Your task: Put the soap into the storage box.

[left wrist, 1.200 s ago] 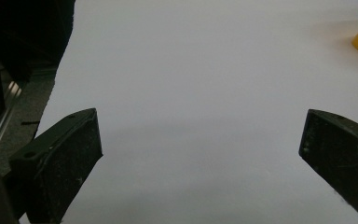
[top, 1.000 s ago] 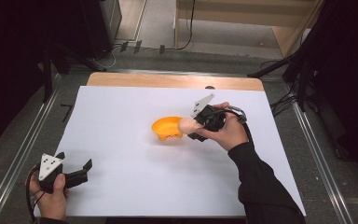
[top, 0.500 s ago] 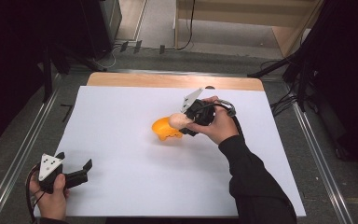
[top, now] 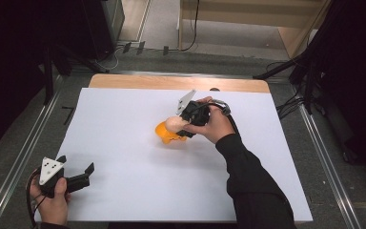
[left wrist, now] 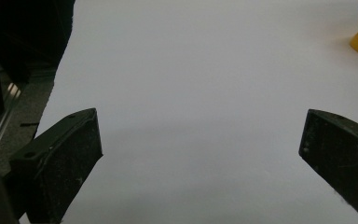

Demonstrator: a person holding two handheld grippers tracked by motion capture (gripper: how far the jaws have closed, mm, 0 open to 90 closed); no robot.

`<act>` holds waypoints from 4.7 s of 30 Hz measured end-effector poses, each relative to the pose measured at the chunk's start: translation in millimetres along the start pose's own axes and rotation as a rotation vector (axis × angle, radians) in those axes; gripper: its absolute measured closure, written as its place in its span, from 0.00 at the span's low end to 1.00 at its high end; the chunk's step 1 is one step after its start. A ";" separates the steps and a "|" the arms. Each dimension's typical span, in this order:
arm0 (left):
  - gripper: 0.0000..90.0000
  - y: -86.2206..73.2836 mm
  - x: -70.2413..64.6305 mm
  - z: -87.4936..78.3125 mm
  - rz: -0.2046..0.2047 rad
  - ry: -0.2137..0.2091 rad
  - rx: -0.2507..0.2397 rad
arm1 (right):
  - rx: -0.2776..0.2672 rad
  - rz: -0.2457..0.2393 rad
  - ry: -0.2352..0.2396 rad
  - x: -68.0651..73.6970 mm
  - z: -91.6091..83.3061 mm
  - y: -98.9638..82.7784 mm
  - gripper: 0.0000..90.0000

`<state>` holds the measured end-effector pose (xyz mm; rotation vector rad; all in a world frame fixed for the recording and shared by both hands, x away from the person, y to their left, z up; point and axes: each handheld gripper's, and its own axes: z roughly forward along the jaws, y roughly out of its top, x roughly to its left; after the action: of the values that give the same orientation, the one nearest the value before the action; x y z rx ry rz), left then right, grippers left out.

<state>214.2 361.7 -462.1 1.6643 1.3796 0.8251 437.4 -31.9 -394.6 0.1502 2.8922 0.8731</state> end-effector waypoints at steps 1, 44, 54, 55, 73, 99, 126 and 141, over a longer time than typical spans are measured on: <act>0.00 0.0 0.0 0.0 0.000 0.000 0.000 | 0.000 0.009 0.007 -0.4 1.4 0.0 0.37; 0.00 -0.2 0.7 -0.6 -0.006 -0.011 -0.003 | -0.095 0.293 -0.112 6.2 -23.7 -53.2 0.14; 0.00 -0.2 0.6 -0.4 -0.005 -0.011 -0.003 | -0.120 0.332 -0.184 22.8 -32.3 -80.1 0.11; 0.00 -0.1 0.7 -0.5 -0.005 -0.012 -0.002 | -0.123 0.350 -0.194 25.6 -34.5 -84.6 0.09; 0.00 -0.2 0.4 -0.5 -0.007 -0.007 -0.004 | -0.143 0.401 -0.282 47.6 -47.0 -126.3 0.00; 0.00 -0.1 0.0 -0.2 0.001 -0.002 0.001 | -0.176 0.479 -0.367 86.0 -56.8 -181.8 0.00; 0.00 0.0 0.1 -0.1 0.001 -0.006 0.002 | -0.225 0.593 -0.464 125.4 -84.4 -247.9 0.00; 0.00 0.0 0.8 -0.4 -0.002 -0.015 0.001 | -0.232 0.646 -0.522 142.1 -105.0 -279.4 0.00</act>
<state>214.0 362.6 -461.9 1.6666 1.3714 0.8098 265.2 -302.5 -474.8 1.1401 2.2374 1.0419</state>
